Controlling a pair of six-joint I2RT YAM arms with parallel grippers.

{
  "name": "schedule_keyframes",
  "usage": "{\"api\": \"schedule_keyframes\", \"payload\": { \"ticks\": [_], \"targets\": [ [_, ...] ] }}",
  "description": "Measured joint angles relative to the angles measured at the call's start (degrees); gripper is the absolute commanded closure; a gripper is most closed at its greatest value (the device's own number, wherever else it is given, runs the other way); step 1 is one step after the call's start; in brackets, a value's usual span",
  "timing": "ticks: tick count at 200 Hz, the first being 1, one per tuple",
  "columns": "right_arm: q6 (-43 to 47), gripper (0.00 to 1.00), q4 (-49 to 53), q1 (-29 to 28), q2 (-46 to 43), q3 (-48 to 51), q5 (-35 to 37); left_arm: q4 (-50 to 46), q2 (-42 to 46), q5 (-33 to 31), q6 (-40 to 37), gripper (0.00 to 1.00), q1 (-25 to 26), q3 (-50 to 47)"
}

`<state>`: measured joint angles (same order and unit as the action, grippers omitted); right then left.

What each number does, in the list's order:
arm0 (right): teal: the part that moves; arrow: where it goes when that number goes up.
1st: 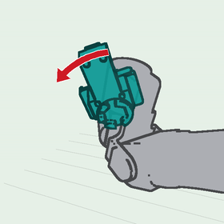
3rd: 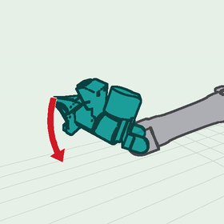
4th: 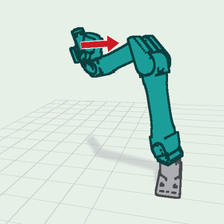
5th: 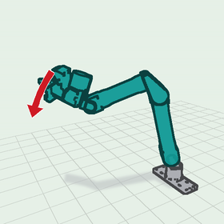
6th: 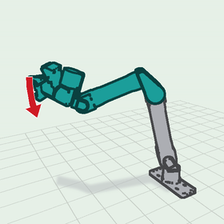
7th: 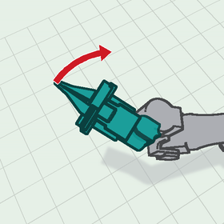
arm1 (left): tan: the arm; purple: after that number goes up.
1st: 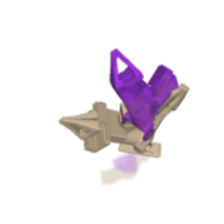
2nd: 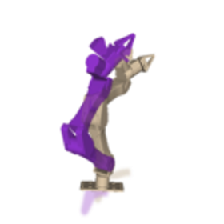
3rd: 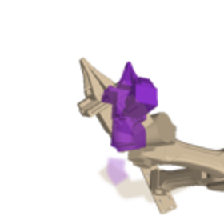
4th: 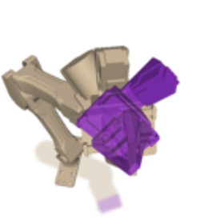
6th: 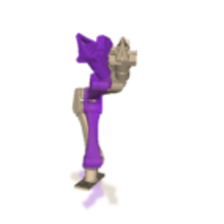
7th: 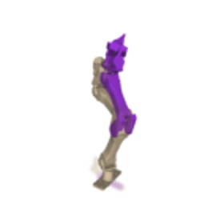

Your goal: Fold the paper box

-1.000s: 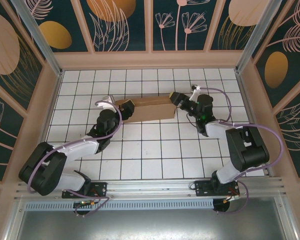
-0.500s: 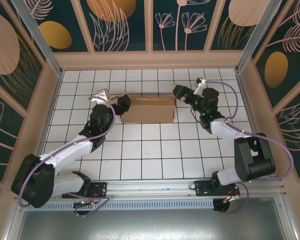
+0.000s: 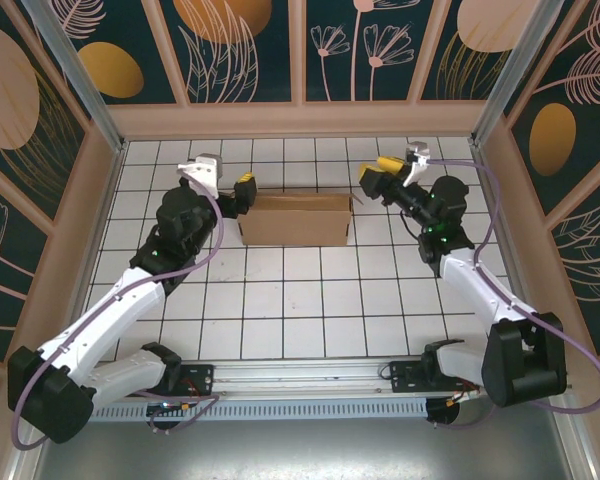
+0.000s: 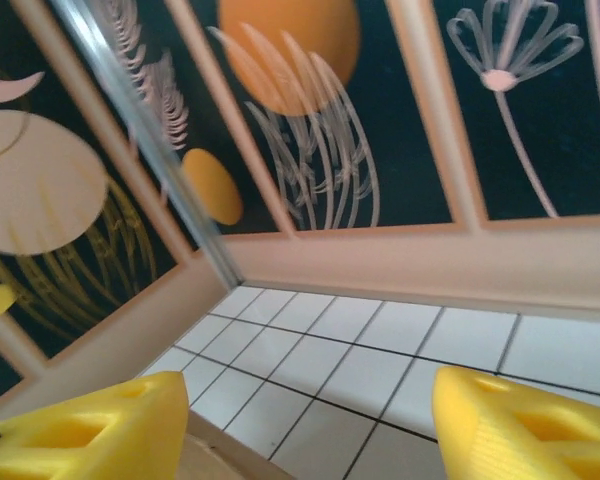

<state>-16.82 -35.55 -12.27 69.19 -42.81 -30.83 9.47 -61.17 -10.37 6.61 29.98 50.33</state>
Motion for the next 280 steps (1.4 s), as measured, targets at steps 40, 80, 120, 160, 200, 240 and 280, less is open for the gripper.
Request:
{"api": "schedule_keyframes", "payload": {
  "ticks": [40, 80, 120, 160, 200, 240, 280],
  "targets": [
    [17.7, 0.34, 7.2, -3.0, 0.7, -3.3, -1.9, -3.6, 1.1, 7.7, -9.2, 0.12, 0.0, 3.2],
    [40.0, 0.35, 12.1, -2.3, 1.0, -3.3, -8.0, 1.8, 1.8, 23.6, -16.5, 0.12, -9.9, -1.5],
    [49.3, 0.39, 8.7, 0.5, 3.5, -3.1, -14.4, 5.8, -0.4, 42.1, -24.1, 0.17, -21.2, -8.7],
    [49.5, 0.42, 1.8, 2.2, 4.4, 0.5, -16.9, 5.3, -7.8, 51.1, -32.6, 0.30, -25.8, -7.0],
    [49.9, 0.42, 0.1, 3.5, 4.6, 2.8, -16.6, 2.9, -12.6, 52.6, -38.3, 0.40, -25.9, -5.4],
    [51.5, 0.45, 0.5, 3.6, 4.7, 2.8, -15.1, 2.2, -16.6, 52.3, -40.2, 0.54, -26.6, -4.4],
    [52.1, 0.49, 1.5, 3.6, 4.9, 2.8, -14.0, 1.9, -18.0, 52.3, -40.5, 0.63, -26.8, -3.3]
  ]
}}
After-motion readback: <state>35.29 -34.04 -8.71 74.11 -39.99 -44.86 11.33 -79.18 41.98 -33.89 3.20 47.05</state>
